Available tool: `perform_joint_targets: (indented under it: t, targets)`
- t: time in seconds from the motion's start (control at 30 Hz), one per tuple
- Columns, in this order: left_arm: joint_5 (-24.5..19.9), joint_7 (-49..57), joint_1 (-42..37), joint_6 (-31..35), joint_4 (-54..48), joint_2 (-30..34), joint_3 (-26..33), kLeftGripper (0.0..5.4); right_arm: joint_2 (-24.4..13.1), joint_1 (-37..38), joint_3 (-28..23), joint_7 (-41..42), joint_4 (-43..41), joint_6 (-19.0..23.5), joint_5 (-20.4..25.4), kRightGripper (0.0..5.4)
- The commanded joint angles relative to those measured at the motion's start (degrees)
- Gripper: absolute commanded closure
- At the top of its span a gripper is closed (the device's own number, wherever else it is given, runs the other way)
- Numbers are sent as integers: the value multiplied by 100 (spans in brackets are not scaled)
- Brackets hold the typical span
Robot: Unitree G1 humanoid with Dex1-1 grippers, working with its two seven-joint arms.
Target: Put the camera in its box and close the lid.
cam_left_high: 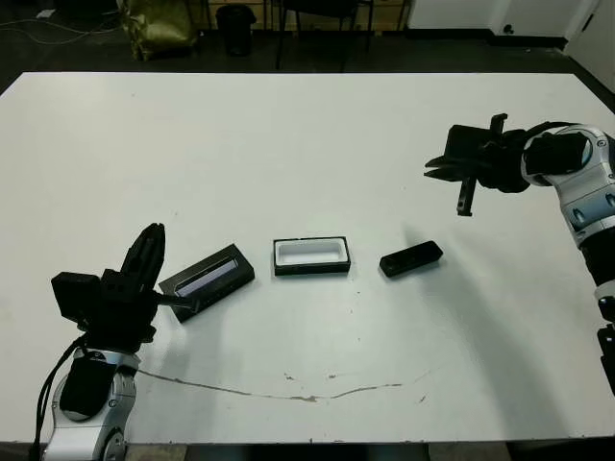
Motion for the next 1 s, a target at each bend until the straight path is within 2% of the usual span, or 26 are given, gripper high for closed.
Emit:
perform_joint_targets:
  t: [0.03, 0.23, 0.4, 0.53, 0.63, 1.0]
  targets:
    - [1, 24, 45, 74, 25, -20, -16, 540, 66, 128, 116, 87, 83, 72, -101, 539]
    - [-86, -20, 22, 66, 50, -18, -1, 540, 108, 120, 272, 49, 283, -78, -281, 539]
    - [-100, -10, 18, 104, 22, -2, -7, 540, 153, 182, 343, 19, 312, 10, -403, 539]
    - [-56, 14, 5, 79, 41, -5, -7, 540, 209, 218, 479, -59, 394, -191, -572, 539]
    - [-92, -6, 7, 78, 44, -8, -3, 540, 283, 283, 459, -63, 444, -79, -563, 539]
    - [-29, 44, 50, 69, 46, -22, -4, 540, 362, 511, 483, -69, 677, -492, -516, 539]
